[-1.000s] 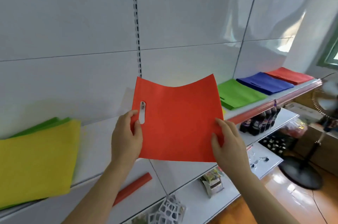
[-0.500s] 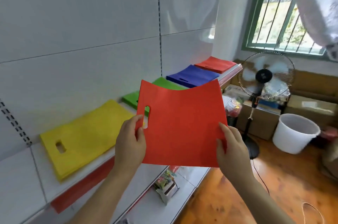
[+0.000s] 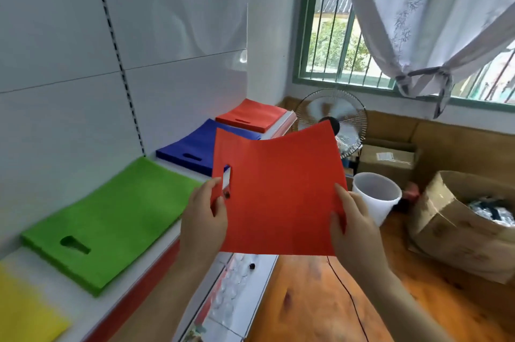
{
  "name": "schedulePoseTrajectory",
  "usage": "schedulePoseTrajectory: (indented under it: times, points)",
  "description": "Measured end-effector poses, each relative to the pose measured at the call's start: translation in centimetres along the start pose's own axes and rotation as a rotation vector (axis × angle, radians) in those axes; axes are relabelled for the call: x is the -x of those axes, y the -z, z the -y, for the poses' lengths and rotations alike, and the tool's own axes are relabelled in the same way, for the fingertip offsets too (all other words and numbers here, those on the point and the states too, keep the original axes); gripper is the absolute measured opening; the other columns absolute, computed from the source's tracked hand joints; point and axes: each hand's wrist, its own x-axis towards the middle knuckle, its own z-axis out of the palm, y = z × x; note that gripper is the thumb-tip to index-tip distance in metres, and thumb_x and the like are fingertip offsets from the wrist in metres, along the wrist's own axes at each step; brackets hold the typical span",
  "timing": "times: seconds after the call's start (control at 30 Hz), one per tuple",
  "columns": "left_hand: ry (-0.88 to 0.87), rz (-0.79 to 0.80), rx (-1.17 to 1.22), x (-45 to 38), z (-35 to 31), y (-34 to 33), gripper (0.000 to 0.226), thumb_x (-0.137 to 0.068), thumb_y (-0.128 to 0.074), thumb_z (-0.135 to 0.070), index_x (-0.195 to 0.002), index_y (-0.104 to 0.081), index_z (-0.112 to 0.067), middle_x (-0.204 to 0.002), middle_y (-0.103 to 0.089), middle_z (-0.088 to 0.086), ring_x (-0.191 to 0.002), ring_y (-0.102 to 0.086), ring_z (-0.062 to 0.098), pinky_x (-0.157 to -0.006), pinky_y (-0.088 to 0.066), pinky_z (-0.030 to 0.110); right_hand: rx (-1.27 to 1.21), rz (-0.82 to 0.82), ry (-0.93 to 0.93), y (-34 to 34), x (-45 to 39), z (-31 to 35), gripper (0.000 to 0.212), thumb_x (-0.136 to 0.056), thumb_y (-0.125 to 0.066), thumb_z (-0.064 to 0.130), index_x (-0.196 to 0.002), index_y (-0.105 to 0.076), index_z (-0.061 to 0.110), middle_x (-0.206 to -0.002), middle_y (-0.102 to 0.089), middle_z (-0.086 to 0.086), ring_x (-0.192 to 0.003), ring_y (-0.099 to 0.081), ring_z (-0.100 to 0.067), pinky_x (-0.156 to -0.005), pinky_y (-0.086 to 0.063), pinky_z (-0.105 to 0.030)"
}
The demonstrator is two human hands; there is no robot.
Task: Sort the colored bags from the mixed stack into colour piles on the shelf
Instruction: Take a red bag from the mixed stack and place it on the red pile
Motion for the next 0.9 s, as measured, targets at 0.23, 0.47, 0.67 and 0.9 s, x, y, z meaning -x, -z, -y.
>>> schedulePoseTrajectory:
  times: [0.23,0.47,0.67,0.9]
  points:
    - [-0.021,0.063,-0.069,-8.4,-0.1,-11.5,0.042,-0.103,-0.057,-0.017,-0.143,-0.056,-0.029,-0.12,-0.056,-0.018,-0.103,-0.051,-0.013,-0.079,-0.038,0.0,-0.017,-0.028,-0.056,-2.8,-9.1,-8.6,0.065,-0.097,-0.06,0.0,-0.158,-0.045,0.017,-0.131,-0.056,-0.005,-0.11,-0.056,-0.022,-0.086,-0.054,-0.041]
    - [0.011,0.037,-0.085,-16.6,-1.8,-22.2,0.047,-0.105,-0.054,-0.015,-0.15,-0.052,-0.03,-0.112,-0.056,-0.011,-0.1,-0.055,-0.011,-0.074,-0.042,0.012,-0.045,0.005,-0.023,-5.6,-21.6,-18.0,0.078,-0.092,-0.06,0.0,-0.161,-0.037,0.028,-0.115,-0.048,0.001,-0.094,-0.058,-0.025,-0.077,-0.051,-0.039]
    - [0.085,-0.015,-0.143,-22.8,-1.3,-27.7,0.044,-0.107,-0.051,-0.021,-0.149,-0.051,-0.034,-0.113,-0.056,-0.011,-0.095,-0.056,-0.009,-0.067,-0.038,0.008,-0.035,0.071,0.03,-10.2,-31.3,-22.3,0.089,-0.087,-0.065,0.002,-0.163,-0.032,0.033,-0.106,-0.043,0.009,-0.08,-0.048,-0.013,-0.069,-0.041,-0.03]
    - [0.174,-0.125,-0.141,-31.3,2.9,-33.0,0.044,-0.108,-0.049,-0.026,-0.151,-0.049,-0.034,-0.136,-0.057,-0.007,-0.113,-0.056,0.007,-0.086,-0.044,0.025,-0.115,0.168,0.1,-18.4,-42.4,-25.3,0.082,-0.091,-0.062,0.005,-0.164,-0.032,0.03,-0.107,-0.044,0.006,-0.083,-0.052,-0.016,-0.077,-0.05,-0.037]
